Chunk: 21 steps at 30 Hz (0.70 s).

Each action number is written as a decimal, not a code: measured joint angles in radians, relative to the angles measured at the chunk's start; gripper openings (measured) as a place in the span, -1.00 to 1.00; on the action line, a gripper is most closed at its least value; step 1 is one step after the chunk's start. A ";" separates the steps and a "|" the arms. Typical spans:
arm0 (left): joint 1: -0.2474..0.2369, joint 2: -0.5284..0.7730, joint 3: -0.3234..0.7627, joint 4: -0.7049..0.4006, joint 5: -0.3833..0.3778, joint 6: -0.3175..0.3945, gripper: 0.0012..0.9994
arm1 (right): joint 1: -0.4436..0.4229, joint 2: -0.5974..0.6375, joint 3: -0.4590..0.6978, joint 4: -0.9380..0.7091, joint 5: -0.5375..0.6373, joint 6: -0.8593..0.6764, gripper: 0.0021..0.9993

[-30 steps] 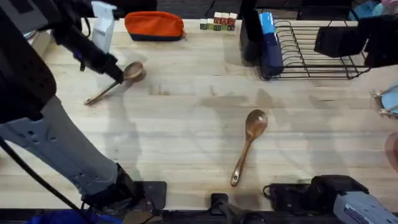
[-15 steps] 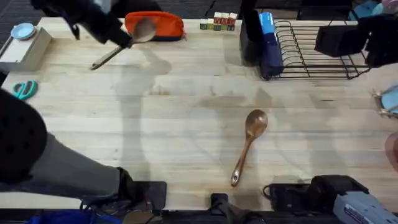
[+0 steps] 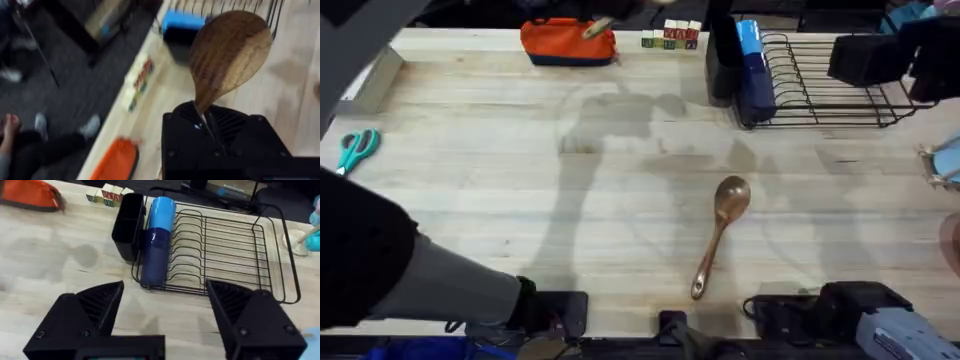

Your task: Pick up the spoon on the table one by one and put them onto the rack

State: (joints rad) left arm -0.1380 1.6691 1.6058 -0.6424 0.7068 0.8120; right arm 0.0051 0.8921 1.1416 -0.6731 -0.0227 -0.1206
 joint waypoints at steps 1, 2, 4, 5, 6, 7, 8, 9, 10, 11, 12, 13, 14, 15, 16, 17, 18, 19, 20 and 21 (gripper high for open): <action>-0.010 0.000 0.000 0.028 0.009 -0.022 -0.92 | 0.000 0.000 0.000 0.000 0.000 0.000 0.99; -0.022 0.001 0.000 0.064 0.016 -0.050 -0.92 | 0.000 0.000 0.000 0.000 0.000 0.000 1.00; -0.062 0.016 0.000 0.186 0.038 -0.156 -0.92 | 0.000 0.000 0.000 0.000 0.000 0.000 0.99; -0.070 0.022 0.000 0.220 0.040 -0.182 -0.92 | 0.000 0.000 0.000 0.000 0.000 0.000 1.00; -0.079 0.030 0.000 0.258 0.043 -0.214 -0.92 | 0.000 0.000 0.000 0.000 0.000 0.000 0.99; -0.086 0.037 0.000 0.289 0.044 -0.240 -0.92 | 0.000 0.000 0.000 0.000 0.000 0.000 0.99; -0.094 0.047 0.000 0.333 0.046 -0.273 -0.92 | 0.000 0.000 0.000 0.000 0.000 0.000 0.99; -0.103 0.056 0.000 0.374 0.048 -0.307 -0.92 | 0.000 0.000 0.000 0.000 0.000 0.000 0.99; -0.110 0.065 0.000 0.412 0.050 -0.338 -0.92 | 0.000 0.000 0.000 0.000 0.000 0.000 0.99; -0.120 0.077 0.000 0.462 0.053 -0.377 -0.92 | 0.000 0.000 0.000 0.000 0.000 0.000 0.99; -0.127 0.087 0.000 0.504 0.054 -0.410 -0.92 | 0.000 0.000 0.000 0.000 0.000 0.000 0.99; -0.138 0.101 0.000 0.553 0.056 -0.448 -0.92 | 0.000 0.000 0.000 0.000 0.000 0.000 1.00; -0.147 0.112 0.000 0.591 0.057 -0.478 -0.92 | 0.000 0.000 0.000 0.000 0.000 0.000 0.99; -0.156 0.125 0.000 0.634 0.058 -0.511 -0.92 | 0.000 0.000 0.000 0.000 0.000 0.000 0.99; -0.164 0.139 0.000 0.678 0.060 -0.543 -0.92 | 0.000 0.000 0.000 0.000 0.000 0.000 1.00; -0.173 0.155 0.000 0.724 0.060 -0.577 -0.92 | 0.000 0.000 0.000 0.000 0.000 0.000 0.99; -0.181 0.169 0.000 0.762 0.060 -0.607 -0.92 | 0.000 0.000 0.000 0.000 0.000 0.000 0.99; -0.187 0.183 0.000 0.799 0.060 -0.636 -0.92 | 0.000 0.000 0.000 0.000 0.000 0.000 0.99; -0.194 0.197 0.000 0.836 0.061 -0.662 -0.92 | 0.000 0.000 0.000 0.000 0.000 0.000 0.99; -0.201 0.209 0.000 0.870 0.060 -0.687 -0.92 | 0.000 0.000 0.000 0.000 0.000 0.000 0.99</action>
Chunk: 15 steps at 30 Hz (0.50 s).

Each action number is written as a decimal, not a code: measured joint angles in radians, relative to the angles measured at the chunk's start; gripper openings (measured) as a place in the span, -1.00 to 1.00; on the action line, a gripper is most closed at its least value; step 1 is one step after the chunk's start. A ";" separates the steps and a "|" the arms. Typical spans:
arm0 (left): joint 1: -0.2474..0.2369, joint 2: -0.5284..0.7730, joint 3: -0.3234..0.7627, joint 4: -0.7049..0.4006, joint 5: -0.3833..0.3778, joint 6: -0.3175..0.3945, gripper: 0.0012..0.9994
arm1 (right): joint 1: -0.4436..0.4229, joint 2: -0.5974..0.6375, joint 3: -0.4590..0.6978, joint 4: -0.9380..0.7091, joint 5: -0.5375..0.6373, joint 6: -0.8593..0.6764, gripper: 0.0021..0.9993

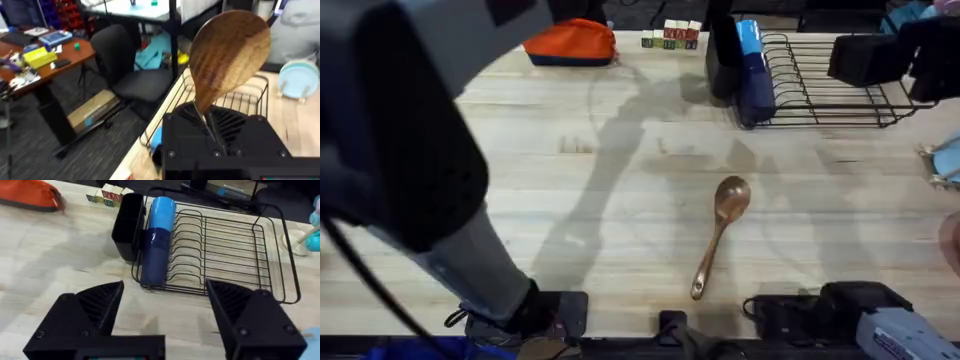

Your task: Pick up the spoon on the table one by one and put them onto the rack

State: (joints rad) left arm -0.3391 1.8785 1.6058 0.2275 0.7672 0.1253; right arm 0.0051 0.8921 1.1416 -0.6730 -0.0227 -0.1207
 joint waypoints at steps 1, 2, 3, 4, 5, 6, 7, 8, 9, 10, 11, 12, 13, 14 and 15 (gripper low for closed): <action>-0.007 0.013 0.000 0.033 0.000 -0.023 -0.92 | 0.000 0.000 0.000 0.000 0.000 -0.001 0.99; -0.012 0.022 0.000 0.054 0.000 -0.039 -0.92 | 0.000 0.000 0.000 0.000 0.000 -0.004 1.00; -0.018 0.032 0.000 0.072 0.000 -0.055 -0.92 | 0.000 0.000 0.000 0.000 0.000 -0.007 0.99; -0.025 0.041 0.000 0.089 -0.001 -0.073 -0.92 | 0.000 0.000 0.000 0.000 0.000 -0.009 0.99; -0.030 0.048 0.000 0.097 -0.001 -0.087 -0.92 | 0.000 0.000 0.000 0.000 0.000 -0.011 0.99; -0.036 0.057 0.000 0.104 -0.002 -0.103 -0.92 | 0.000 0.000 0.000 0.000 0.000 -0.014 0.99; -0.042 0.066 0.000 0.114 -0.003 -0.120 -0.92 | 0.000 0.000 0.000 0.000 0.000 -0.015 1.00; -0.046 0.077 0.000 0.137 -0.004 -0.139 -0.92 | 0.000 0.000 0.000 0.000 0.000 -0.015 0.99; -0.050 0.088 0.000 0.158 -0.004 -0.155 -0.92 | 0.000 0.000 0.000 0.000 0.000 -0.015 0.99; -0.054 0.101 0.000 0.186 -0.004 -0.176 -0.92 | 0.000 0.000 0.000 0.000 0.000 -0.015 0.99; -0.056 0.113 0.000 0.215 -0.004 -0.194 -0.92 | 0.000 0.000 0.000 0.000 0.000 -0.016 0.99; -0.059 0.129 0.000 0.252 -0.004 -0.216 -0.92 | 0.000 0.000 0.000 0.000 0.000 -0.016 0.99; -0.061 0.141 0.000 0.275 -0.004 -0.234 -0.92 | 0.000 0.000 0.000 0.000 0.000 -0.016 0.99; -0.064 0.181 0.000 0.345 -0.004 -0.286 -0.92 | 0.000 0.000 0.000 0.000 0.000 -0.018 1.00; -0.064 0.193 0.000 0.360 -0.004 -0.300 -0.92 | 0.000 0.000 0.000 0.000 0.000 -0.018 0.99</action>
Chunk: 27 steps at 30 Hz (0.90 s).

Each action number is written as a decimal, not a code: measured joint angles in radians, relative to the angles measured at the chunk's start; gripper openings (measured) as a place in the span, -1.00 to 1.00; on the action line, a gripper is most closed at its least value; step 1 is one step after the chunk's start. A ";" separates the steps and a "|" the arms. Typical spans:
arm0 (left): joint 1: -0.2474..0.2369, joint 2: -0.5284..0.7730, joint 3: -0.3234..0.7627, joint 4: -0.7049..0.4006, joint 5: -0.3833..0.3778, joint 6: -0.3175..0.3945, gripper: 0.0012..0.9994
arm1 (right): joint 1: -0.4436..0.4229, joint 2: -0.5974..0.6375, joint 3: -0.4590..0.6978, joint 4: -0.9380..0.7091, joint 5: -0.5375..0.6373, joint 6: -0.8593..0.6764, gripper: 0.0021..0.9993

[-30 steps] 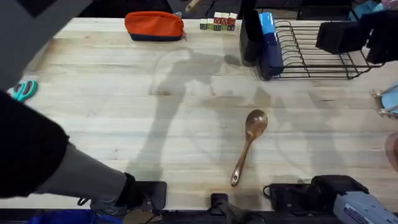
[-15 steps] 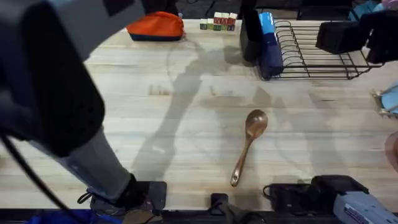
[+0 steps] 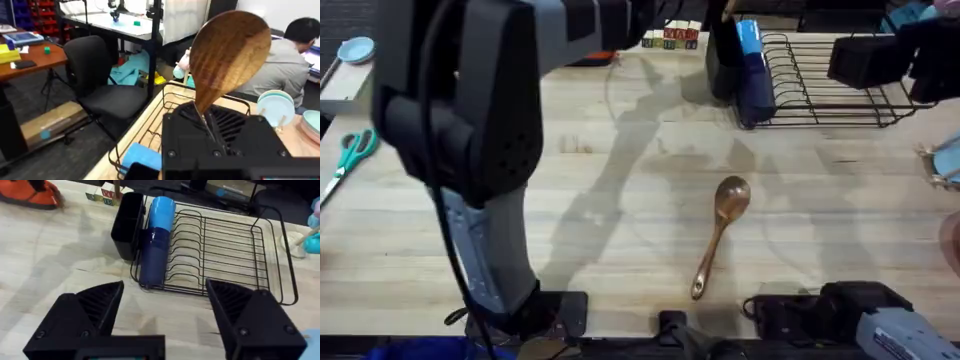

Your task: Pick up the spoon on the table one by one and put them onto the rack

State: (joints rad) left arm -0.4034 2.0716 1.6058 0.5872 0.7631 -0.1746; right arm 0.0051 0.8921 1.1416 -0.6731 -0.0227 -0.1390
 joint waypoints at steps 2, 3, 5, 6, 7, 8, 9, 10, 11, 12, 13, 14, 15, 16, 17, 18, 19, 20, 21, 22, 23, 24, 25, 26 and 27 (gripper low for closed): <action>0.000 0.020 0.000 0.012 0.000 -0.019 -0.92 | 0.000 0.000 0.000 0.000 0.000 0.000 0.99; 0.000 0.030 0.000 0.014 0.000 -0.027 -0.92 | 0.000 0.000 0.000 0.000 0.000 0.000 0.99; 0.000 0.046 0.000 0.019 0.000 -0.036 -0.92 | 0.000 0.000 0.000 0.000 0.000 0.000 0.99; 0.000 0.055 0.000 0.020 0.000 -0.041 -0.92 | 0.000 0.000 0.000 0.000 0.000 0.000 0.99; 0.000 0.062 0.000 0.019 0.000 -0.043 -0.92 | 0.000 0.000 0.000 0.000 0.000 -0.001 0.99; 0.000 0.069 0.000 0.020 0.000 -0.044 -0.92 | 0.000 0.000 0.000 0.000 0.000 -0.004 0.99; 0.000 0.074 0.000 0.019 0.000 -0.046 -0.92 | 0.000 0.000 0.000 0.000 0.000 -0.006 0.99; 0.000 0.077 0.000 0.018 0.000 -0.047 -0.92 | 0.000 0.000 0.000 0.000 0.000 -0.010 1.00; 0.000 0.080 0.000 0.019 0.000 -0.050 -0.92 | 0.000 0.000 0.000 0.000 0.000 -0.014 0.99; 0.000 0.081 0.000 0.018 -0.001 -0.050 -0.92 | 0.000 0.000 0.000 0.000 0.000 -0.017 0.99; 0.000 0.081 0.000 0.014 -0.001 -0.050 -0.92 | 0.000 0.000 0.000 0.000 0.000 -0.019 0.99; 0.000 0.081 0.000 0.006 -0.003 -0.050 -0.92 | 0.000 0.000 0.000 0.000 0.000 -0.020 0.99; 0.000 0.081 0.000 -0.007 -0.007 -0.050 -0.92 | 0.000 0.000 0.000 0.000 0.000 -0.023 1.00; 0.000 0.081 0.000 -0.027 -0.015 -0.050 -0.92 | 0.000 0.000 0.000 0.000 0.000 -0.024 0.99; -0.001 0.081 0.000 -0.053 -0.027 -0.050 -0.92 | 0.000 0.000 0.000 0.000 0.000 -0.024 0.99; -0.001 0.081 0.000 -0.076 -0.035 -0.050 -0.92 | 0.000 0.000 0.000 0.000 0.000 -0.026 0.99; -0.001 0.081 0.000 -0.099 -0.044 -0.050 -0.92 | 0.000 0.000 0.000 0.000 0.000 -0.026 1.00; -0.001 0.081 0.000 -0.114 -0.051 -0.050 -0.92 | 0.000 0.000 0.000 0.000 0.000 -0.026 0.99; -0.001 0.081 0.000 -0.126 -0.056 -0.050 -0.92 | 0.000 0.000 0.000 0.000 0.000 -0.026 0.99; -0.001 0.081 0.000 -0.133 -0.061 -0.050 -0.92 | 0.000 0.000 0.000 0.000 0.000 -0.026 0.99; -0.001 0.081 0.000 -0.142 -0.069 -0.050 -0.92 | 0.000 0.000 0.000 0.000 0.000 -0.026 0.99; -0.001 0.081 0.000 -0.156 -0.079 -0.050 -0.92 | 0.000 0.000 0.000 0.000 0.000 -0.026 0.99; -0.001 0.081 0.000 -0.170 -0.087 -0.050 -0.92 | 0.000 0.000 0.000 0.000 0.000 -0.026 1.00; -0.001 0.081 0.000 -0.193 -0.100 -0.050 -0.92 | 0.000 0.000 0.000 0.000 0.000 -0.026 0.99; -0.002 0.081 0.000 -0.215 -0.113 -0.050 -0.92 | 0.000 0.000 0.000 0.000 0.000 -0.026 0.99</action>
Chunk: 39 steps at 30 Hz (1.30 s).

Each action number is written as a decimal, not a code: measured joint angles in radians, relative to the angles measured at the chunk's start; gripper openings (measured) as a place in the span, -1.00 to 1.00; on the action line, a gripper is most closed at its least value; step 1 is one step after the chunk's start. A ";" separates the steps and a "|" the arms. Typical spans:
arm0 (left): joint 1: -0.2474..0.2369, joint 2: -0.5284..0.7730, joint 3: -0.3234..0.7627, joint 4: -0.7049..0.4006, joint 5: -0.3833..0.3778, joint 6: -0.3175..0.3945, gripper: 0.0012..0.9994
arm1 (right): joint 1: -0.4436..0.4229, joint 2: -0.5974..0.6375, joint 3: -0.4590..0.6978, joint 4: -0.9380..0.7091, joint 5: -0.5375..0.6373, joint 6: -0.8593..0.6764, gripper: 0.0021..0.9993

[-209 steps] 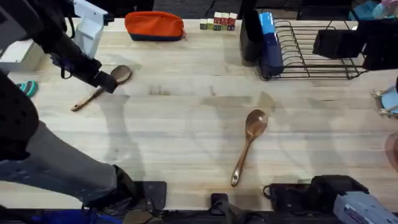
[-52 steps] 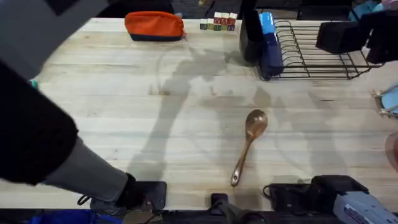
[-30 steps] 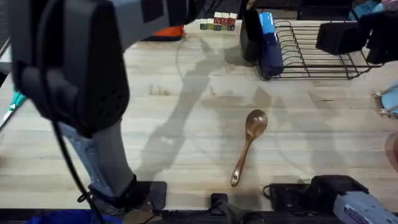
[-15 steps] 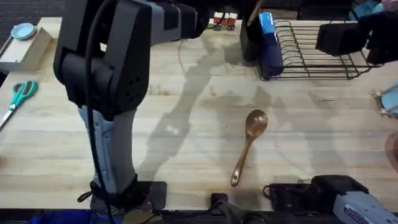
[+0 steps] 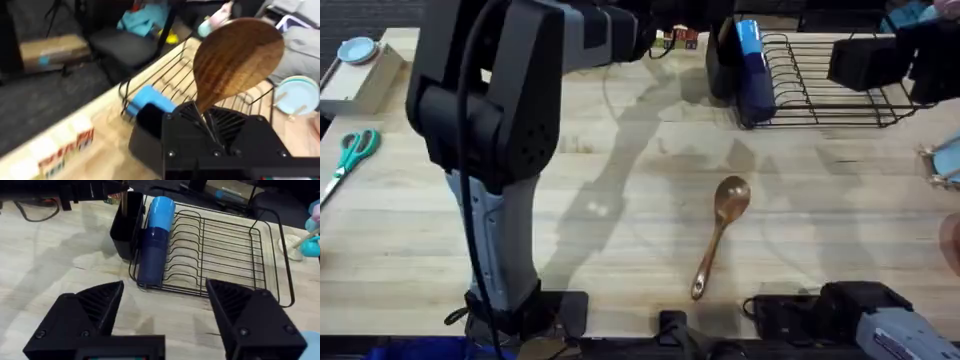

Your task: Pick up the spoon on the table one by one and put them onto the rack

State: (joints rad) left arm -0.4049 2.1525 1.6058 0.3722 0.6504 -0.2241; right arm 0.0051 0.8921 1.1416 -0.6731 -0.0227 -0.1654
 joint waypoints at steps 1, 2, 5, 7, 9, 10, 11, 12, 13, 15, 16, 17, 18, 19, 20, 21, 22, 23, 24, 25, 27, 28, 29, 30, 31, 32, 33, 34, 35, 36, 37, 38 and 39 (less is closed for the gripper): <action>0.000 0.000 0.000 -0.028 -0.017 0.000 -0.92 | 0.000 0.000 0.000 0.000 0.000 0.000 0.99; 0.000 0.000 0.000 -0.050 -0.031 0.000 -0.92 | 0.000 0.000 0.000 0.000 0.000 0.000 0.99; 0.000 0.000 0.000 -0.094 -0.067 -0.001 -0.92 | 0.000 0.000 0.000 0.000 0.000 0.000 0.99; 0.000 0.000 0.000 -0.100 -0.077 -0.001 -0.92 | 0.000 0.000 0.000 0.000 0.000 0.000 0.99; -0.001 0.000 0.000 -0.103 -0.084 -0.001 -0.92 | 0.000 0.000 0.000 0.000 0.000 0.000 0.99; -0.002 0.000 0.000 -0.104 -0.089 -0.001 -0.91 | 0.000 0.000 0.000 0.000 0.000 0.000 0.99; -0.002 0.000 0.000 -0.105 -0.093 -0.001 -0.85 | 0.000 0.000 0.000 0.000 0.000 0.000 0.99; -0.002 0.000 0.000 -0.105 -0.097 0.000 -0.74 | 0.000 0.000 0.000 0.000 0.000 0.000 1.00; -0.002 0.000 0.000 -0.105 -0.099 -0.002 -0.05 | 0.000 0.000 0.000 0.000 0.000 0.000 1.00; -0.002 0.000 0.000 -0.105 -0.099 -0.003 0.61 | 0.000 0.000 0.000 0.000 0.000 0.000 0.99; -0.002 0.000 0.000 -0.106 -0.100 -0.005 0.88 | 0.000 0.000 0.000 0.000 0.000 0.000 0.99; -0.002 0.000 0.000 -0.107 -0.100 -0.007 0.95 | 0.000 0.000 0.000 0.000 0.000 0.000 0.99; -0.002 0.000 0.000 -0.107 -0.101 -0.007 0.98 | 0.000 0.000 0.000 0.000 0.000 -0.001 0.99; -0.002 0.000 0.000 -0.107 -0.101 -0.008 0.98 | 0.000 0.000 0.000 0.000 0.000 -0.003 0.99; -0.002 0.000 0.000 -0.107 -0.101 -0.008 0.99 | 0.000 0.000 0.000 0.000 0.000 -0.005 0.99; -0.002 0.000 0.000 -0.106 -0.101 -0.008 0.99 | 0.000 0.000 0.000 0.000 0.000 -0.008 1.00; -0.002 0.000 0.000 -0.107 -0.101 -0.008 0.99 | 0.000 0.000 0.000 0.000 0.000 -0.011 0.99; -0.002 0.000 0.000 -0.107 -0.101 -0.008 0.99 | 0.000 0.000 0.000 0.000 0.000 -0.013 0.99; -0.002 0.000 0.000 -0.107 -0.101 -0.008 0.99 | 0.000 0.000 0.000 0.000 0.000 -0.015 0.99; -0.002 0.000 0.000 -0.107 -0.102 -0.008 0.99 | 0.000 0.000 0.000 0.000 0.000 -0.016 0.99; -0.002 0.000 0.000 -0.107 -0.102 -0.008 0.99 | 0.000 0.000 0.000 0.000 0.000 -0.020 1.00; -0.002 0.000 0.000 -0.107 -0.101 -0.008 0.99 | 0.000 0.000 0.000 0.000 0.000 -0.023 0.99; -0.002 0.000 0.000 -0.107 -0.101 -0.008 0.99 | 0.000 0.000 0.000 0.000 0.000 -0.025 1.00; -0.002 0.000 0.000 -0.107 -0.101 -0.008 0.99 | 0.000 0.000 0.000 0.000 0.000 -0.026 1.00; -0.002 0.000 0.000 -0.107 -0.101 -0.008 0.99 | 0.000 0.000 0.000 0.000 0.000 -0.027 1.00; -0.002 0.000 0.000 -0.110 -0.101 -0.008 0.99 | 0.000 0.000 0.000 0.000 0.000 -0.027 0.99; 0.000 0.000 0.000 -0.118 -0.100 -0.008 0.99 | 0.000 0.000 0.000 0.000 0.000 -0.028 1.00; 0.001 -0.001 0.000 -0.131 -0.099 -0.007 0.99 | 0.000 0.000 0.000 0.000 0.000 -0.030 0.99; 0.002 -0.002 0.000 -0.153 -0.098 -0.004 0.99 | 0.000 0.000 0.000 0.000 0.000 -0.030 0.99; 0.005 -0.003 0.000 -0.174 -0.098 0.002 0.99 | 0.000 0.000 0.000 0.000 0.000 -0.030 1.00; 0.007 -0.008 0.000 -0.203 -0.098 0.012 0.99 | 0.000 0.000 0.000 0.000 0.000 -0.030 0.99; 0.011 -0.017 0.000 -0.243 -0.098 0.028 0.99 | 0.000 0.000 0.000 0.000 0.000 -0.030 0.99; 0.014 -0.031 0.000 -0.287 -0.102 0.046 0.99 | 0.000 0.000 0.000 0.000 0.000 -0.030 1.00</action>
State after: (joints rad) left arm -0.3907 2.1210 1.6054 0.0849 0.5487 -0.1777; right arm 0.0051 0.8921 1.1416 -0.6727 -0.0225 -0.1955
